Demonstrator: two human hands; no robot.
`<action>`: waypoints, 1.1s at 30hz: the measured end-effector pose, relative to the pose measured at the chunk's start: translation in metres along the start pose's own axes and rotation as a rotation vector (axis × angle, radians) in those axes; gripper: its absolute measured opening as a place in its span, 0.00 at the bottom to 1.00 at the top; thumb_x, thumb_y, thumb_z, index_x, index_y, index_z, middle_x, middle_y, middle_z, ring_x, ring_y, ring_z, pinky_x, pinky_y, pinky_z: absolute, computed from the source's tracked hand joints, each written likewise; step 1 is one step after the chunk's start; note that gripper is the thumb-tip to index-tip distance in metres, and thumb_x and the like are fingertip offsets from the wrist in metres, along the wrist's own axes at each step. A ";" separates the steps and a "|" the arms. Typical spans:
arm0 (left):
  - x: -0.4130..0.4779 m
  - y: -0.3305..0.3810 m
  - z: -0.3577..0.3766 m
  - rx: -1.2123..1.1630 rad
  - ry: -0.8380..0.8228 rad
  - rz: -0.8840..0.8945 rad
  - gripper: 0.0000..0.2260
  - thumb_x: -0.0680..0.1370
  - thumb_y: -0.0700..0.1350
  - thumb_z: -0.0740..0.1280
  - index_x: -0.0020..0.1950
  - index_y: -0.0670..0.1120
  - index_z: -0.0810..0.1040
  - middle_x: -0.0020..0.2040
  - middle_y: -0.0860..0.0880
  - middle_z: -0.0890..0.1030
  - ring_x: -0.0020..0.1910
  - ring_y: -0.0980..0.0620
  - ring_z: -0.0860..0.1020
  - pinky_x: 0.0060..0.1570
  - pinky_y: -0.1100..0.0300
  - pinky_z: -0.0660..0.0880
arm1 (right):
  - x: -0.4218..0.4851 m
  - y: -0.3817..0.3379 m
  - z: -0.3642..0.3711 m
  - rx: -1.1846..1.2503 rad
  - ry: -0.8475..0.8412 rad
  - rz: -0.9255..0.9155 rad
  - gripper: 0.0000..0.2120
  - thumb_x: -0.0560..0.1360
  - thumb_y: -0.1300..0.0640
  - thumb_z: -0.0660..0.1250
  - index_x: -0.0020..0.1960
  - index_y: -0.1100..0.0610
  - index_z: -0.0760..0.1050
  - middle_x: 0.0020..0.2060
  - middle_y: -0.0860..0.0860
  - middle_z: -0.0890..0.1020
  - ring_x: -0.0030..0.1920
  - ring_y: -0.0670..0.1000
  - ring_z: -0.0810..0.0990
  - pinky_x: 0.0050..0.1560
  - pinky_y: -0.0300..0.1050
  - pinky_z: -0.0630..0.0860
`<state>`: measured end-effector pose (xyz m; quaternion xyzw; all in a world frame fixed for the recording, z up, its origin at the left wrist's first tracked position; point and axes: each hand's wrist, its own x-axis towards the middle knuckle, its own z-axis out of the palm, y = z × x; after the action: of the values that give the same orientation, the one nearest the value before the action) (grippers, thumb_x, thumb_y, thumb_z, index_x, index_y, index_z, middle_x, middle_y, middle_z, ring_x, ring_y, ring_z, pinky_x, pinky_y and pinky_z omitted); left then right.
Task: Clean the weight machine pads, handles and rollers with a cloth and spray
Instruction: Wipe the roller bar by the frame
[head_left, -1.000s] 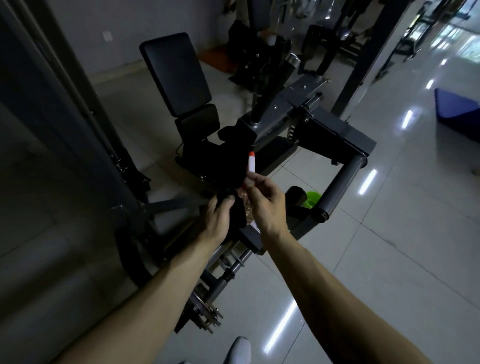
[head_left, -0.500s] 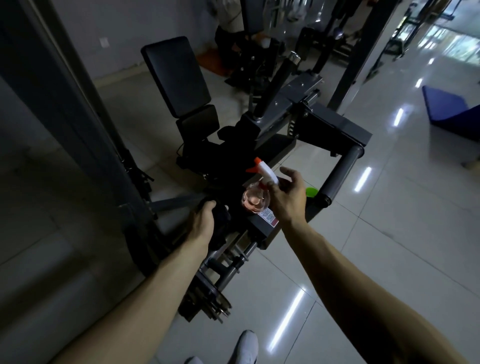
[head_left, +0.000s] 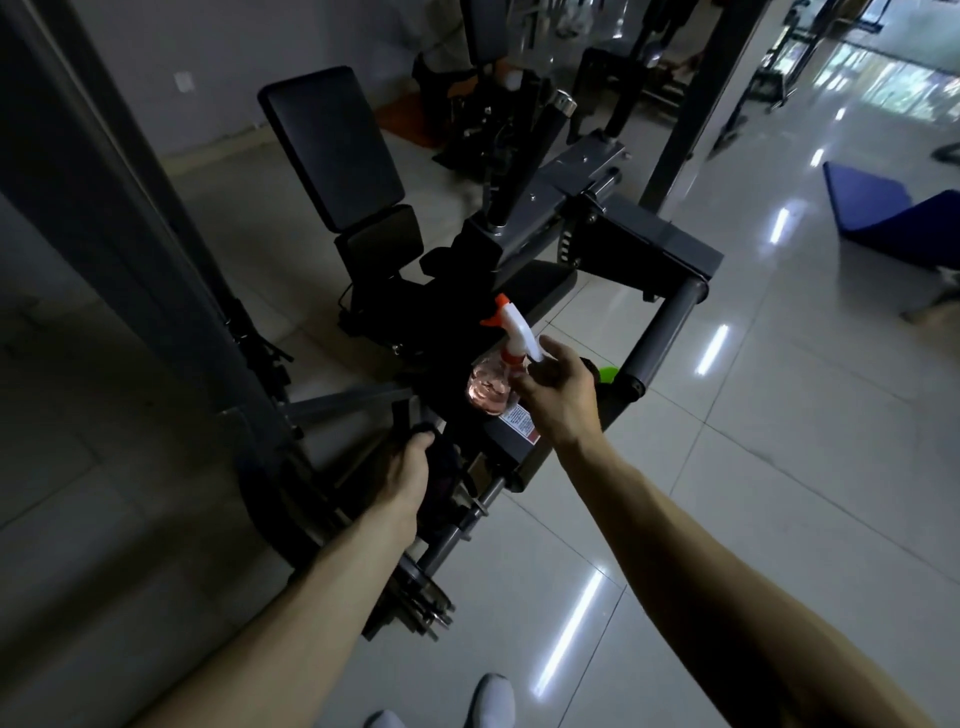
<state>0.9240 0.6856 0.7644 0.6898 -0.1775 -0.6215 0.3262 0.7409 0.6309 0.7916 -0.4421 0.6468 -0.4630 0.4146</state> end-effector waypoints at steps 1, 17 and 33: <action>0.001 -0.001 0.003 -0.001 0.003 -0.018 0.23 0.80 0.61 0.65 0.67 0.46 0.79 0.61 0.41 0.81 0.59 0.39 0.79 0.65 0.42 0.75 | -0.001 0.004 -0.002 0.014 -0.010 0.009 0.32 0.76 0.62 0.74 0.77 0.53 0.67 0.61 0.47 0.80 0.61 0.48 0.81 0.65 0.54 0.80; 0.011 -0.019 0.051 -0.148 -0.123 -0.149 0.21 0.82 0.60 0.61 0.61 0.45 0.81 0.51 0.43 0.86 0.49 0.45 0.84 0.44 0.54 0.80 | -0.056 0.084 0.004 -0.206 -0.344 -0.013 0.21 0.80 0.49 0.66 0.72 0.47 0.72 0.65 0.48 0.78 0.62 0.45 0.78 0.62 0.46 0.77; 0.073 -0.077 0.017 1.684 0.095 0.253 0.11 0.76 0.58 0.72 0.50 0.52 0.81 0.52 0.49 0.84 0.52 0.48 0.82 0.45 0.57 0.77 | -0.056 0.231 0.059 -0.402 -0.537 -0.434 0.17 0.85 0.50 0.60 0.71 0.54 0.74 0.66 0.54 0.73 0.65 0.55 0.73 0.68 0.48 0.72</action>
<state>0.9067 0.6898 0.6581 0.7026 -0.6424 -0.2117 -0.2212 0.7678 0.7127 0.5619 -0.7460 0.4848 -0.2720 0.3667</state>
